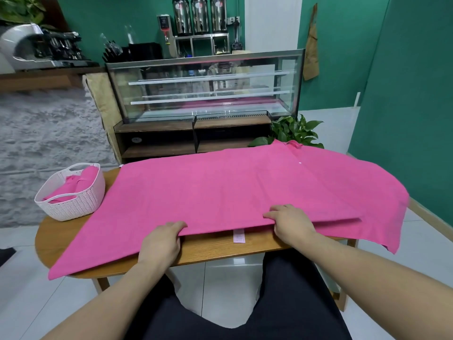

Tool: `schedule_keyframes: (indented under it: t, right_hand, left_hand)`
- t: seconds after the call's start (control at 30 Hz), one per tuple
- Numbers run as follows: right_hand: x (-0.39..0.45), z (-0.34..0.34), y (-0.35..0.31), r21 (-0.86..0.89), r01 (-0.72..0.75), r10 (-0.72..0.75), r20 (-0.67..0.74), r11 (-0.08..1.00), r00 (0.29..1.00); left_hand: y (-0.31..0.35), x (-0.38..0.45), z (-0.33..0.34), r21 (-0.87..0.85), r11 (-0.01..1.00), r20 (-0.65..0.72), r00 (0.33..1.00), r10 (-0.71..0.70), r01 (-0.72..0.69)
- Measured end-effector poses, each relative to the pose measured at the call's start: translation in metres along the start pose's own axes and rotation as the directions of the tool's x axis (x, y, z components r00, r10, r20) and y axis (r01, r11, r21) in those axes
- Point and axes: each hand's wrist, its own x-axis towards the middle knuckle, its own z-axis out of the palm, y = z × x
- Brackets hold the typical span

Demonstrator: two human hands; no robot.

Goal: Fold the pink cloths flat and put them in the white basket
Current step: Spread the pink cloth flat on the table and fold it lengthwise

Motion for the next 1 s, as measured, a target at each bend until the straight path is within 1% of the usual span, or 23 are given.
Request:
schedule_keyframes:
  t: [0.1, 0.23, 0.3, 0.37, 0.47, 0.5, 0.57, 0.63, 0.7, 0.77, 0.83, 0.9, 0.93, 1.0]
  right_hand:
    - [0.001, -0.006, 0.004, -0.041, 0.012, -0.014, -0.029, 0.999, 0.999]
    - [0.0, -0.021, 0.005, -0.111, 0.046, -0.056, -0.091, 0.993, 0.994]
    - [0.0, -0.029, 0.009, -0.103, 0.061, -0.07, -0.077, 0.993, 0.995]
    - [-0.002, -0.035, 0.013, -0.049, 0.077, -0.08, -0.057, 0.996, 0.995]
    - [-0.009, -0.038, 0.019, -0.003, 0.179, -0.178, -0.105, 0.984, 0.978]
    - [-0.011, -0.039, 0.02, -0.011, 0.22, -0.22, -0.095, 0.975, 0.971]
    - [-0.01, -0.042, 0.022, -0.089, 0.265, -0.268, -0.03, 0.96, 0.963]
    - [-0.005, -0.043, 0.022, -0.193, 0.248, -0.25, 0.014, 0.949, 0.968]
    - [-0.001, -0.044, 0.02, -0.253, 0.181, -0.192, -0.021, 0.95, 0.981]
    - [0.001, -0.044, 0.018, -0.27, 0.107, -0.133, -0.081, 0.957, 0.988]
    - [0.002, -0.043, 0.019, -0.242, 0.063, -0.088, -0.092, 0.968, 0.992]
    - [0.003, -0.042, 0.021, -0.157, 0.022, -0.033, -0.065, 0.987, 0.997]
    - [0.003, -0.043, 0.022, -0.098, -0.001, -0.003, -0.04, 0.995, 0.999]
    - [0.003, -0.046, 0.022, -0.047, -0.02, 0.02, -0.008, 0.999, 1.0]
  left_hand:
    - [0.001, 0.004, -0.002, 0.029, 1.0, -0.027, 1.0, 0.012, -0.011]
    - [0.004, 0.006, -0.009, 0.087, 0.995, 0.008, 0.999, 0.041, -0.042]
    - [0.001, 0.005, -0.014, 0.1, 0.994, 0.02, 0.998, 0.052, -0.054]
    - [-0.005, 0.002, -0.018, 0.107, 0.993, 0.035, 0.998, 0.047, -0.05]
    - [-0.014, -0.007, -0.024, 0.145, 0.986, 0.042, 0.996, 0.082, -0.087]
    - [-0.018, -0.009, -0.026, 0.146, 0.984, 0.033, 0.994, 0.103, -0.106]
    - [-0.022, -0.008, -0.03, 0.168, 0.977, 0.051, 0.991, 0.128, -0.134]
    - [-0.022, -0.004, -0.034, 0.229, 0.963, 0.089, 0.989, 0.122, -0.14]
    - [-0.018, 0.0, -0.039, 0.286, 0.949, 0.104, 0.989, 0.104, -0.13]
    - [-0.015, 0.003, -0.042, 0.306, 0.945, 0.08, 0.992, 0.099, -0.119]
    - [-0.016, 0.006, -0.04, 0.274, 0.951, 0.039, 0.99, 0.138, -0.143]
    - [-0.018, 0.007, -0.038, 0.164, 0.972, 0.044, 0.986, 0.162, -0.167]
    - [-0.017, 0.006, -0.038, 0.106, 0.984, 0.065, 0.989, 0.135, -0.141]
    - [-0.014, 0.005, -0.04, 0.072, 0.995, 0.106, 0.993, 0.057, -0.065]
